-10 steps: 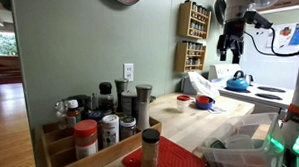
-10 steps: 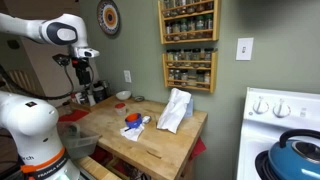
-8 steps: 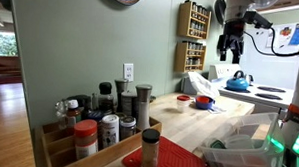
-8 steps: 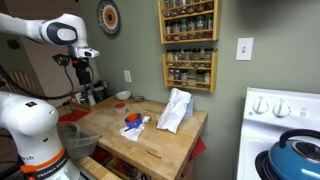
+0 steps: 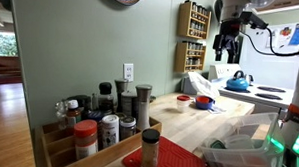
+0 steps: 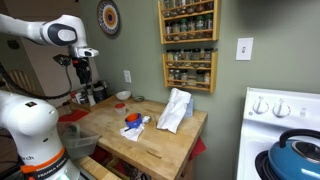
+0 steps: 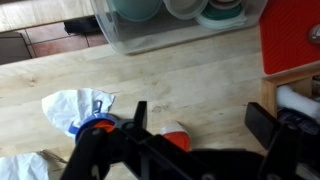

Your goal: Pick up the red lunch box lid from the stacked lunch boxes and put it on the table, pick up the top clear stacked lunch box and put it on the table, pick up the red lunch box lid from the table and put it on the lunch box closer to the wall

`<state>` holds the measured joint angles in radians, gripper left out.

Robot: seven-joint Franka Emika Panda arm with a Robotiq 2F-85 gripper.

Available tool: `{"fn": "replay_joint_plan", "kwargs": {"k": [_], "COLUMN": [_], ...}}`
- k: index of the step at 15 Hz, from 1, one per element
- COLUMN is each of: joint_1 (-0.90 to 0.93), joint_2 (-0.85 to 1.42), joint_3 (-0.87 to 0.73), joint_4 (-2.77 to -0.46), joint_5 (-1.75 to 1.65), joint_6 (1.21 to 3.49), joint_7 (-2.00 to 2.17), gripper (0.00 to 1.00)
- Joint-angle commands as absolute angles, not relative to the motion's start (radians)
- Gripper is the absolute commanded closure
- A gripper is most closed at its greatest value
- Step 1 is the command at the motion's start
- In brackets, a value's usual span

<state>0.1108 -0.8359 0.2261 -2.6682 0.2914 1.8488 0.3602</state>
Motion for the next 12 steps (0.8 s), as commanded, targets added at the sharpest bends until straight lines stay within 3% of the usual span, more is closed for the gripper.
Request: {"fn": "replay_joint_plan", "kwargs": {"k": [1,6,10,12], "joint_1": [0.109,0.029,0.079,0.111], "joint_2": [-0.608,-0.327,-0.143,-0.206], "joint_3": [0.329,0.434,0.357,0.326], "joint_4": [-2.589,-2.496,-2.405,-2.453], "joint_5": [0.295,0.205,0.079,0.109], "joint_6": [2.046,2.195,2.221,2.215], "joint_7": [0.387,0.387,0.389,0.387], "gripper": [0.00,0.00,0.00,0.00]}}
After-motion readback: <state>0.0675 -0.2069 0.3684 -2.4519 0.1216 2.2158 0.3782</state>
